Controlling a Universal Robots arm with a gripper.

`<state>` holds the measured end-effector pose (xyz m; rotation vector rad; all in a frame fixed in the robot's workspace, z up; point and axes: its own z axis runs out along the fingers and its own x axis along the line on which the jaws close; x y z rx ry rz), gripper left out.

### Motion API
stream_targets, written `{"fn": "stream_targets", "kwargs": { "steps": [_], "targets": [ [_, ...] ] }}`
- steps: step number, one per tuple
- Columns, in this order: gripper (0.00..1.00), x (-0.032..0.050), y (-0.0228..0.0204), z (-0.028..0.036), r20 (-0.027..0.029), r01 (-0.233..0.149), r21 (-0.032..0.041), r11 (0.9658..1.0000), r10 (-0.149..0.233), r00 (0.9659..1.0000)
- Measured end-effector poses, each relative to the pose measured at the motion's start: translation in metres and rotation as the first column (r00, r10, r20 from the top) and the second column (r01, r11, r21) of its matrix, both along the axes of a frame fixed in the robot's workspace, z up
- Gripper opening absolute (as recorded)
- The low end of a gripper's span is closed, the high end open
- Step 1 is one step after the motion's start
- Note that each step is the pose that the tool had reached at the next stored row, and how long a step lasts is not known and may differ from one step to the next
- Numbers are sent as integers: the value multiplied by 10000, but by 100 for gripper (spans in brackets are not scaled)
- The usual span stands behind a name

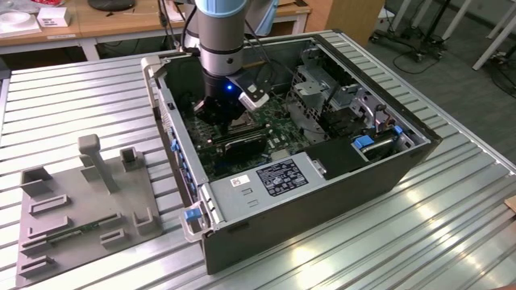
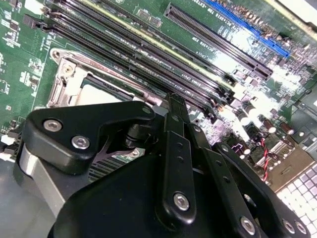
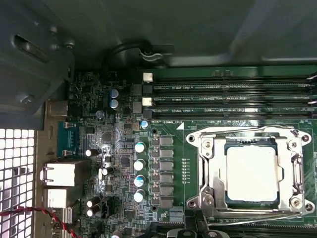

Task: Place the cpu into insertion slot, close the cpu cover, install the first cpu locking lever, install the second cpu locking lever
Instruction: 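Install the second cpu locking lever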

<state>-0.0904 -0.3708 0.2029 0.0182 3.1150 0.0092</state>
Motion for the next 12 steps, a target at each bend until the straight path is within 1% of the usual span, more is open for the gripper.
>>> {"fn": "stream_targets", "kwargs": {
  "steps": [5,9,12],
  "targets": [
    [11,-3,8,-4,0,0,16,10000,0,10000],
    [11,-3,15,-7,0,0,49,10000,0,10000],
    [11,-3,15,-7,0,0,51,10000,0,10000]
  ]
}}
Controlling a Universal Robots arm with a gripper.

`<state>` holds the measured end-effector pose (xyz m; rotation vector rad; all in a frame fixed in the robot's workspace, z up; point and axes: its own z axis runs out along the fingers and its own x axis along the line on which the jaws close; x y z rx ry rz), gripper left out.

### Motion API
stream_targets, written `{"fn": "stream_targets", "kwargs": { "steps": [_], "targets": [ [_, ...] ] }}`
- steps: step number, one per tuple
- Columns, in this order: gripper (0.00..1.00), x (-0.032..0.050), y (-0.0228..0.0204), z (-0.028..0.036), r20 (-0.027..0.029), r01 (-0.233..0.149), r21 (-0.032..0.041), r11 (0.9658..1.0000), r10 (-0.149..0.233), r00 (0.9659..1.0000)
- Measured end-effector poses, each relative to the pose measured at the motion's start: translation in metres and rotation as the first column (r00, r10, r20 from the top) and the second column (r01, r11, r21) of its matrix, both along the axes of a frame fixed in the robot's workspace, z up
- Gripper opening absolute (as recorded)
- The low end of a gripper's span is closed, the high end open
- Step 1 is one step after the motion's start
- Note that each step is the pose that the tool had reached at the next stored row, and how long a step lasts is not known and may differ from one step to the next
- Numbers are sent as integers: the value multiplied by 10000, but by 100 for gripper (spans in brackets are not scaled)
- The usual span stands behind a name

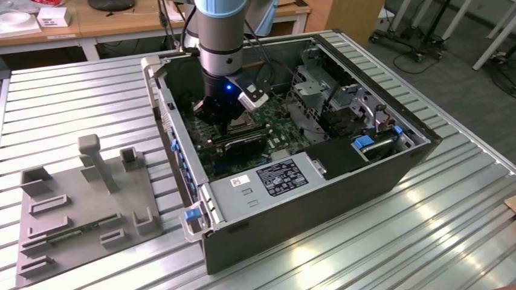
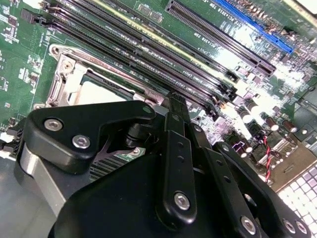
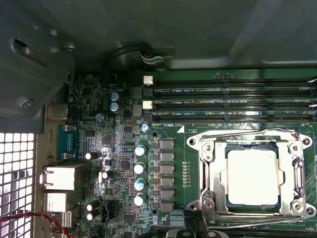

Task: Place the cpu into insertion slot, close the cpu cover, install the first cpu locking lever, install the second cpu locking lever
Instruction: 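Install the second cpu locking lever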

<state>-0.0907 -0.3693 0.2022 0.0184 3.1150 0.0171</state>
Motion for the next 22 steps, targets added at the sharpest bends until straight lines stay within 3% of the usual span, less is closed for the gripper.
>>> {"fn": "stream_targets", "kwargs": {
  "steps": [3,13,22],
  "targets": [
    [11,-1,0,-5,0,1,39,10000,-1,10000],
    [11,-1,1,-17,0,1,349,9994,-1,10000],
    [11,-1,1,-18,1,1,362,9993,-1,10000]
  ]
}}
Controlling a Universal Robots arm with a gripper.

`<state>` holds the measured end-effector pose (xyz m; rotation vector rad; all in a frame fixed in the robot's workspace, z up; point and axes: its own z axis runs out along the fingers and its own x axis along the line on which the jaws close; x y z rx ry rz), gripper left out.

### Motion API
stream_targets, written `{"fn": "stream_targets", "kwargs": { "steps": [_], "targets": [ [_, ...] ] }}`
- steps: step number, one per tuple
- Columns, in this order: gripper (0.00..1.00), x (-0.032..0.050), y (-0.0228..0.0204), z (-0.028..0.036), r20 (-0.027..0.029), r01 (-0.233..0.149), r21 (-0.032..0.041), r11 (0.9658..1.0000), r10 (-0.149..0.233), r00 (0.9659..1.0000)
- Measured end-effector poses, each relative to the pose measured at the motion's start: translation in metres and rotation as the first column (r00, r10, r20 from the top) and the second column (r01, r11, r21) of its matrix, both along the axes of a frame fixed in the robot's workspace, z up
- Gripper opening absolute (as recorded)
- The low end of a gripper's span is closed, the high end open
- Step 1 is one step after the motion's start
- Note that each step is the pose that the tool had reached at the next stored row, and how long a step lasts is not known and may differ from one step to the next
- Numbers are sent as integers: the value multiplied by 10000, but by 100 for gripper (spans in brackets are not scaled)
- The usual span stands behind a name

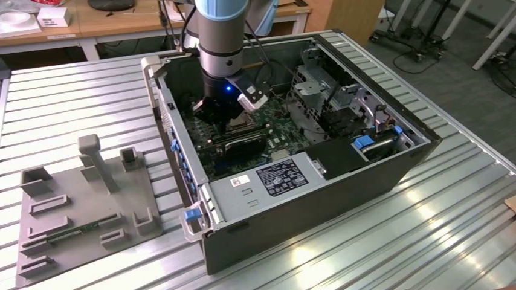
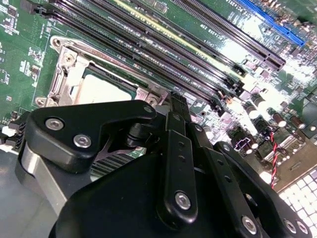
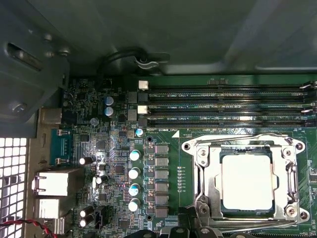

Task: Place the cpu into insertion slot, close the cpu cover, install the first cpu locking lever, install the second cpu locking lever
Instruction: 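Install the second cpu locking lever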

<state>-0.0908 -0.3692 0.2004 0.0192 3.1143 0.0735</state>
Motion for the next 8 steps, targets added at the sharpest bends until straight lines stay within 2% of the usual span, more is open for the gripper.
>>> {"fn": "stream_targets", "kwargs": {
  "steps": [8],
  "targets": [
    [11,0,0,13,-1,-1,0,10000,1,10000]
  ]
}}
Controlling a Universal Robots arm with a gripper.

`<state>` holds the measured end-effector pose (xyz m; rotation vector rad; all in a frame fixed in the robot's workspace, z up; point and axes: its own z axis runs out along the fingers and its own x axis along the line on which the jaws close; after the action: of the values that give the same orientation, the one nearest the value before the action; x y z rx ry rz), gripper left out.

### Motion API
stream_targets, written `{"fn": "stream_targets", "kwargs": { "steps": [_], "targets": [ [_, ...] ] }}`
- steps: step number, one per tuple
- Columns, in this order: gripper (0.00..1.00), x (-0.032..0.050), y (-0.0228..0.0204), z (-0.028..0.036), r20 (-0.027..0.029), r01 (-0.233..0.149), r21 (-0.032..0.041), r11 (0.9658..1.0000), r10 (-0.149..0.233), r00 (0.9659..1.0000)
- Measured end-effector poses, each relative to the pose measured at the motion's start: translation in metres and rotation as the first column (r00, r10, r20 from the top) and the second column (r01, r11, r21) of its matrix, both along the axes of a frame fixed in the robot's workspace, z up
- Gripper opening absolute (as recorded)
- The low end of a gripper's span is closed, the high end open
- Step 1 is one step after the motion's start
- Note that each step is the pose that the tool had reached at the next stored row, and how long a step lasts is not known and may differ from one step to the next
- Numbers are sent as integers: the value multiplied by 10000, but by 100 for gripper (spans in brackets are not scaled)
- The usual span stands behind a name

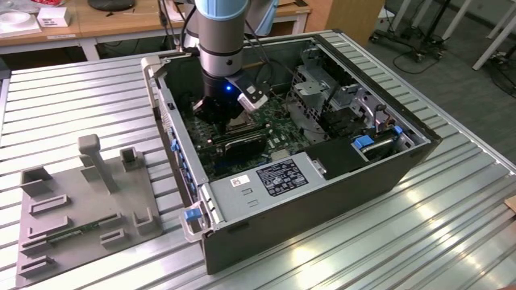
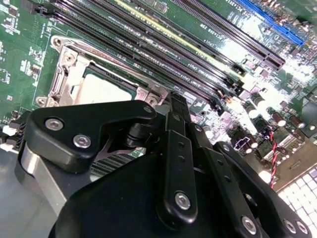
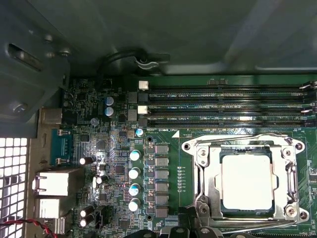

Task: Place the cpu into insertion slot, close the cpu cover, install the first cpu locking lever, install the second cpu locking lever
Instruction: 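Install the second cpu locking lever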

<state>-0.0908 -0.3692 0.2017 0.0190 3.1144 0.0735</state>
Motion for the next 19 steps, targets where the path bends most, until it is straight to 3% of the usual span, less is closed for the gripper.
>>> {"fn": "stream_targets", "kwargs": {
  "steps": [19],
  "targets": [
    [11,0,8,405,-27,2,-2,10000,-2,10000]
  ]
}}
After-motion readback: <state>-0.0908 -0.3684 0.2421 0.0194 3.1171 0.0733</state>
